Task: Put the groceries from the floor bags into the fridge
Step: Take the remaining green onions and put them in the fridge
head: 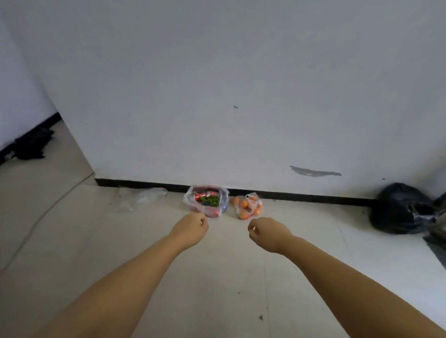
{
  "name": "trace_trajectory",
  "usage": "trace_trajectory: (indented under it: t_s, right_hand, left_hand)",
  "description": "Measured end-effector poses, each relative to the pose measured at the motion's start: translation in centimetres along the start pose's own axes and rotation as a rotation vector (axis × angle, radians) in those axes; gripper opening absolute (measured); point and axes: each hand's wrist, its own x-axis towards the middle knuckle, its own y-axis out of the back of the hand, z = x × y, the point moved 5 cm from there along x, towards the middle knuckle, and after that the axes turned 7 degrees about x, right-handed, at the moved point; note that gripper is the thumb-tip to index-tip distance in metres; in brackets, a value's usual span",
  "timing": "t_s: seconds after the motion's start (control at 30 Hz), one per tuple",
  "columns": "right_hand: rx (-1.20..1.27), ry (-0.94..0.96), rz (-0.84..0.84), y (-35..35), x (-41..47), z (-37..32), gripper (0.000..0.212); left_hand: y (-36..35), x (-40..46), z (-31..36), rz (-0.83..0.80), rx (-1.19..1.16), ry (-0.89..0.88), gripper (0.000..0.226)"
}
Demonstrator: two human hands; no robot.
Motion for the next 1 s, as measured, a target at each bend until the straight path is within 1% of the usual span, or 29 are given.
trace_trajectory:
  t_s: [0.17,0.27,0.33,0.43,0.5,0.63,0.7,0.77,0.83,0.9,1.0]
  right_hand:
    - [-0.018,0.006,-0.108,0.4,8.7,0.9,0.033]
    - [-0.026,0.012,-0.152,0.6,14.4,1.5,0.033]
    - [-0.038,0.014,-0.174,0.8,18.8,1.7,0.033]
    - [-0.017,0.0,-0.204,1.1,25.9,1.8,0.029]
    - [0.02,-0.036,-0.196,1.4,31.0,2.0,0.023]
    - [0.053,-0.097,-0.24,1.4,40.1,2.0,0.03]
    - [0.063,-0.107,-0.265,0.9,44.1,2.2,0.031]
    - [0.049,-0.121,-0.294,-0.7,48.0,2.9,0.032]
    - [0.053,-0.132,-0.313,-3.5,52.5,4.3,0.032]
    - [0.045,-0.109,-0.343,-7.8,57.9,6.4,0.032]
    - [0.046,-0.092,-0.425,-16.3,66.1,10.0,0.033]
  left_hand:
    - [0.4,6.9,-1.4,-0.04,-0.039,0.092,0.03]
    - [0.9,12.1,-3.6,-0.055,-0.055,0.138,0.026]
    - [1.3,16.2,-5.4,-0.066,-0.074,0.161,0.027]
    - [2.3,23.0,-7.6,-0.065,-0.041,0.158,0.035]
    - [3.1,27.9,-9.0,-0.084,-0.021,0.139,0.036]
    - [4.6,37.1,-11.6,-0.155,-0.016,0.113,0.036]
    - [4.2,41.4,-13.0,-0.202,-0.015,0.124,0.037]
    - [2.2,45.3,-14.3,-0.263,-0.016,0.149,0.036]
    - [-1.6,49.4,-16.0,-0.328,-0.022,0.181,0.031]
    - [-6.3,54.0,-17.6,-0.365,-0.023,0.162,0.028]
    - [-14.7,60.6,-21.2,-0.385,-0.024,0.122,0.028]
